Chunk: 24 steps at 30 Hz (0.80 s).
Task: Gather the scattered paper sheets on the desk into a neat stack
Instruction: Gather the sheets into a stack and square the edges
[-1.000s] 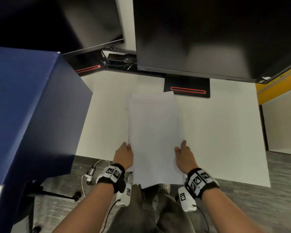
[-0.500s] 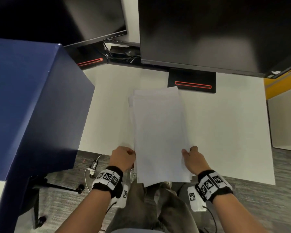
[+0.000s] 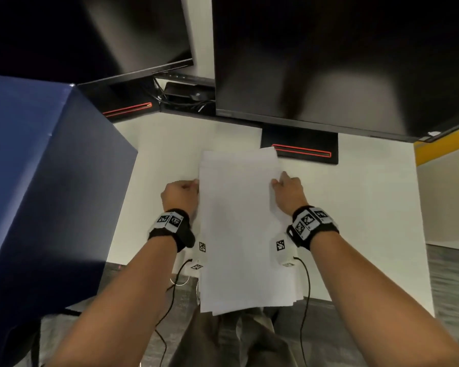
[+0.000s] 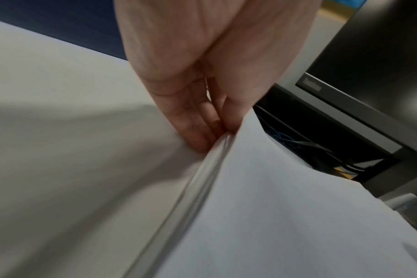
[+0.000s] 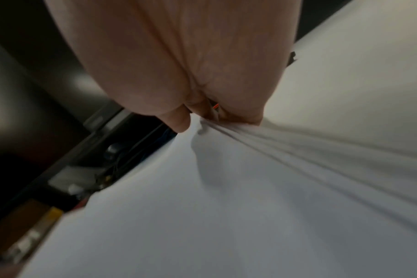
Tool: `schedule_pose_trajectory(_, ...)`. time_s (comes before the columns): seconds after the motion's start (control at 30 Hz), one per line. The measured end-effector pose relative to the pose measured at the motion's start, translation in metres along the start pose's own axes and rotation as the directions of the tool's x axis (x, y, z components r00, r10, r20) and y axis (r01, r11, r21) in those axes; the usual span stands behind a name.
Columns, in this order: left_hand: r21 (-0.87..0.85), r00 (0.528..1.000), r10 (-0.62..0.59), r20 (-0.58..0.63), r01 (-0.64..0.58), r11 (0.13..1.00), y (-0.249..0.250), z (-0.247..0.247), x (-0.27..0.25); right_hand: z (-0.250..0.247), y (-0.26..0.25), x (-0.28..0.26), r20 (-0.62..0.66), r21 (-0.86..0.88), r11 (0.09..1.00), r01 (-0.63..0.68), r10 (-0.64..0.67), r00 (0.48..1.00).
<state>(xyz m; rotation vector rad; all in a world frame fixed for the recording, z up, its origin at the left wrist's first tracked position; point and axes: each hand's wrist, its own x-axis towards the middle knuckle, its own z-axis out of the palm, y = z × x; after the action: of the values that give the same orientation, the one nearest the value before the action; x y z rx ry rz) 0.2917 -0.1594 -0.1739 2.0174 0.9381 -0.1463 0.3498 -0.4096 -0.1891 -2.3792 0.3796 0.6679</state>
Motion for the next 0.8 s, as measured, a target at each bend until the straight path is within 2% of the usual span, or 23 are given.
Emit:
schedule_pose_trajectory(0.03, 0.001, 1.0, -0.005, -0.004, 0.005, 1.0, -0.005, -0.004, -0.002, -0.004, 0.009, -0.002, -0.027, 0.0, 1.0, -0.019, 0.019, 0.999)
schedule_pose_trajectory(0.1, 0.062, 0.996, -0.04, 0.077, 0.035, 0.997, -0.017, -0.015, -0.018, -0.008, 0.034, -0.015, -0.027, -0.007, 0.998, -0.068, 0.068, 0.997)
schedule_pose_trajectory(0.2, 0.155, 0.97, -0.056, 0.237, 0.019, 0.988, -0.045, -0.019, -0.046, -0.002, 0.065, -0.051, 0.07, -0.133, 0.987, -0.088, 0.098, 0.993)
schedule_pose_trajectory(0.27, 0.206, 0.962, -0.021, 0.273, -0.038, 0.978, -0.061, -0.011, -0.063, 0.01, 0.072, -0.074, 0.138, -0.197, 0.979, -0.051, 0.079, 0.987)
schedule_pose_trajectory(0.33, 0.212, 0.963, 0.04, 0.266, -0.099, 0.972, -0.071, 0.001, -0.078, 0.019, 0.073, -0.094, 0.169, -0.166, 0.986, -0.013, 0.042, 0.985)
schedule_pose_trajectory(0.43, 0.169, 0.98, 0.047, 0.192, -0.08, 0.982, -0.074, 0.0, -0.091, 0.012, 0.082, -0.106, 0.078, -0.095, 0.995, 0.0, 0.007, 0.997)
schedule_pose_trajectory(0.5, 0.216, 0.987, 0.053, 0.152, -0.085, 0.973, -0.081, -0.009, -0.096, 0.004, 0.094, -0.116, 0.053, -0.078, 0.997, -0.012, 0.016, 0.998)
schedule_pose_trajectory(0.63, 0.318, 0.984, 0.026, 0.176, -0.081, 0.945, -0.098, -0.014, -0.113, 0.012, 0.108, -0.14, 0.106, -0.179, 0.984, 0.016, 0.003, 0.994)
schedule_pose_trajectory(0.7, 0.329, 0.984, 0.024, 0.179, -0.083, 0.941, -0.1, -0.009, -0.122, 0.022, 0.109, -0.148, 0.081, -0.234, 0.972, 0.025, -0.006, 0.997)
schedule_pose_trajectory(0.8, 0.322, 0.981, 0.002, 0.195, -0.066, 0.945, -0.095, -0.006, -0.134, 0.021, 0.108, -0.152, 0.04, -0.174, 0.984, -0.029, 0.036, 0.999)
